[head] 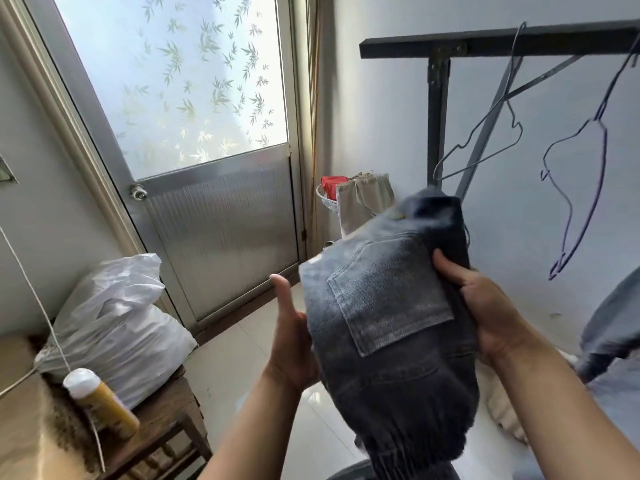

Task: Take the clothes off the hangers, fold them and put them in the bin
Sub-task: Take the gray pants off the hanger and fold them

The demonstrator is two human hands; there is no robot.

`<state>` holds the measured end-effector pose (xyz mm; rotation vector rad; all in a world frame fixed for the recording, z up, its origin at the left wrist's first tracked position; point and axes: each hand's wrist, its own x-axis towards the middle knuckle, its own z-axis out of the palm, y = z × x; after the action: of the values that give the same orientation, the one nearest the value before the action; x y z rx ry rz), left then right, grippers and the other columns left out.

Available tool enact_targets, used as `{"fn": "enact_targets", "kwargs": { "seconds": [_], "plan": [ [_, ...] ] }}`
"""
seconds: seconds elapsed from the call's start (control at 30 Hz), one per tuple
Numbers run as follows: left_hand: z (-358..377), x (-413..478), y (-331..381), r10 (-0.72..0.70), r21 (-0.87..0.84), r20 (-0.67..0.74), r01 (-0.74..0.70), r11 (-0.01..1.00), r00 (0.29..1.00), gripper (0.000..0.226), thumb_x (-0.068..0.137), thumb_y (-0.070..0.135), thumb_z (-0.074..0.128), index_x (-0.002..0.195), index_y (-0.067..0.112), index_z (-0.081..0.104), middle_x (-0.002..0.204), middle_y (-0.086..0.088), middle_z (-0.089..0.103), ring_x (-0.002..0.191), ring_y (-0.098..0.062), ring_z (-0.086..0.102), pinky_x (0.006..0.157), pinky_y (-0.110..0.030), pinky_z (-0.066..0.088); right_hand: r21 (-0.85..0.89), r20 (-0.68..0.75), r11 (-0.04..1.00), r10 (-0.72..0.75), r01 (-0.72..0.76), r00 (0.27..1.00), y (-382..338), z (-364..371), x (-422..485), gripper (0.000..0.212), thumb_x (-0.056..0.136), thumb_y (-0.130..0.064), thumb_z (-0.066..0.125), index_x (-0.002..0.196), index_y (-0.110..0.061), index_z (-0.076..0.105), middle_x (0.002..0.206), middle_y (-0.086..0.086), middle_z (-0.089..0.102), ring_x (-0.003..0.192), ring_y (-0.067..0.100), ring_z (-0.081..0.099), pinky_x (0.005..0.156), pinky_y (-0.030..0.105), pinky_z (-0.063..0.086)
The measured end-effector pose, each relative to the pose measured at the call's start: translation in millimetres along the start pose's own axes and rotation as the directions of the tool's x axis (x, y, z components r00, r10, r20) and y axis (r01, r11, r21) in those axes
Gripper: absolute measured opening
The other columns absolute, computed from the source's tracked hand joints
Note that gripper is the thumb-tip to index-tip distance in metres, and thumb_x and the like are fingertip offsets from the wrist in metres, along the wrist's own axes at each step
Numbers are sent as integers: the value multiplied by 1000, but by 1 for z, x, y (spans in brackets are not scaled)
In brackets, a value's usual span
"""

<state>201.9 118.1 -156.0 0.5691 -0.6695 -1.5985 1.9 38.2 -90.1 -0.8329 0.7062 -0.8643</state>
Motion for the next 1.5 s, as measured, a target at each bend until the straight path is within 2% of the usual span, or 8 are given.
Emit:
{"fn": "enact_targets", "kwargs": {
  "seconds": [0.23, 0.43, 0.7, 0.83, 1.03, 1.2, 1.37, 1.5],
  "plan": [
    [5, -1, 6, 125, 344, -134, -72, 936, 983, 63, 69, 20, 84, 127, 13, 60, 125, -20, 64, 109, -28, 66, 87, -35, 57, 1, -51, 1000, -3, 3, 999, -2, -7, 5, 50, 91, -43, 53, 121, -6, 66, 114, 17, 70, 105, 30, 68, 90, 47, 55],
    [13, 10, 17, 457, 473, -248, -305, 826, 854, 105, 76, -4, 72, 153, 38, 14, 121, -13, 64, 102, -23, 68, 93, -38, 56, -340, 10, 939, -56, 56, 998, 6, -18, 1, 107, 37, -39, 96, 128, -1, 54, 115, 16, 68, 102, 29, 67, 93, 40, 52],
    [17, 5, 28, 539, 629, -194, -318, 710, 820, 53, 67, 15, 79, 117, 30, 68, 105, -1, 61, 94, -21, 63, 88, -36, 58, -352, -81, 890, -337, 289, 938, 14, -14, -1, 60, 62, -17, 77, 120, -28, 63, 100, 2, 73, 93, 19, 69, 87, 37, 56],
    [22, 6, 33, 546, 695, -128, -318, 644, 828, 43, 70, 13, 78, 109, 29, 69, 98, 16, 66, 95, -13, 62, 89, -39, 56, -849, -35, 480, -469, 221, 883, -1, -15, -13, 39, 68, -37, 82, 104, -40, 68, 108, -8, 61, 108, 16, 56, 94, 30, 45],
    [35, 13, 41, 451, 747, 79, -353, 564, 889, 44, 77, -5, 75, 111, 21, 66, 102, 1, 64, 89, -12, 63, 75, -26, 55, -950, 284, -190, -185, 249, 941, -7, 18, -9, 119, 52, -66, 80, 149, -43, 16, 154, -10, 29, 138, 11, 27, 117, 41, 20],
    [42, 17, 47, 329, 755, 44, -248, 607, 943, 61, 81, -3, 73, 132, 25, 53, 100, -6, 69, 89, -18, 69, 77, -29, 57, -966, 245, 26, -223, 257, 944, 10, 9, 3, 29, 66, -39, 73, 93, -36, 63, 77, -8, 68, 77, 13, 65, 75, 41, 53],
    [41, 10, 30, 643, 915, -273, -13, 403, 716, 35, 86, 42, 69, 110, 22, 53, 93, -1, 63, 86, -18, 64, 75, -30, 57, -995, 55, 59, -398, 85, 916, 24, 9, 2, 10, 77, -34, 67, 84, -29, 68, 73, 0, 70, 79, 27, 68, 70, 39, 54],
    [60, 7, -13, 55, 689, -390, 252, 679, 919, 65, 79, 67, 56, 126, 23, 47, 122, 0, 59, 100, -12, 61, 61, -27, 54, -991, 137, -75, -523, 115, 841, 38, 24, -8, 41, 81, -24, 58, 121, -33, 62, 98, 3, 73, 94, 29, 66, 76, 32, 50]
  ]
}}
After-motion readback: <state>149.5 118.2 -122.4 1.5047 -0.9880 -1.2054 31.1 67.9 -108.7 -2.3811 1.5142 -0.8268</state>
